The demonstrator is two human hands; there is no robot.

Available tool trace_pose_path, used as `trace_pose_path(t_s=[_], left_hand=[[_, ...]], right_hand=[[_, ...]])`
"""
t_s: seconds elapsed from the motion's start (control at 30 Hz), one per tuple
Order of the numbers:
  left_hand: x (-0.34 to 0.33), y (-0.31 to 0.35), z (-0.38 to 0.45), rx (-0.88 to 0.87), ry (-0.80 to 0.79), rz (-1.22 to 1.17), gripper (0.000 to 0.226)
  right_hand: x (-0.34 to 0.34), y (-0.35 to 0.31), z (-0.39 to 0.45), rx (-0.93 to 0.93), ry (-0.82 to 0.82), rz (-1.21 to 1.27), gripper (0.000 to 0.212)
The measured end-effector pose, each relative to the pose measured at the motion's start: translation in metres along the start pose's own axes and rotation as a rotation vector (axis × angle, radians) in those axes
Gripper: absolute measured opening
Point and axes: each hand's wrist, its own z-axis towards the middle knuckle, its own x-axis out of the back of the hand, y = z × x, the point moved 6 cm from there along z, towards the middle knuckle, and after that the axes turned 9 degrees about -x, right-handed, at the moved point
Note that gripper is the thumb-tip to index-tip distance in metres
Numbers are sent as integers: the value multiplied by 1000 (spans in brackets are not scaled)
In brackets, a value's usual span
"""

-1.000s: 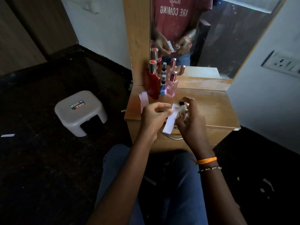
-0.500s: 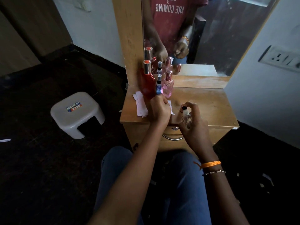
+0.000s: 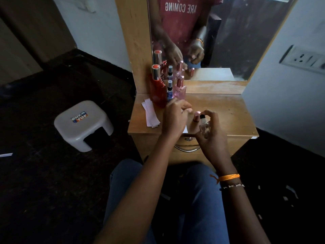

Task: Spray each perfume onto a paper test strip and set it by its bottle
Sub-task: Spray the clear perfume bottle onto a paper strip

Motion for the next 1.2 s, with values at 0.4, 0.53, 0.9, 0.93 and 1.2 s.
trace_pose_path(t_s=[0.4,0.53,0.9,0.93,1.2], left_hand=[[-6,15,0,117,-113,-258,22],[-7,15,-9,129,-326,-322,22],[25,8,-54,329,-385,-535,28],[26,10,-59,310,-403,-545,27],[40,17,-64,164,-152,-330,27]], right_hand=[[5,18,2,-88,-34,43,72],[-3,11,0,-42,-104,128,81],[-10,-12,0,-48,-149,369,40],[-10,-17,1,-29,-131,366,41],[-13,-35,-3,-20,-53,566,26]])
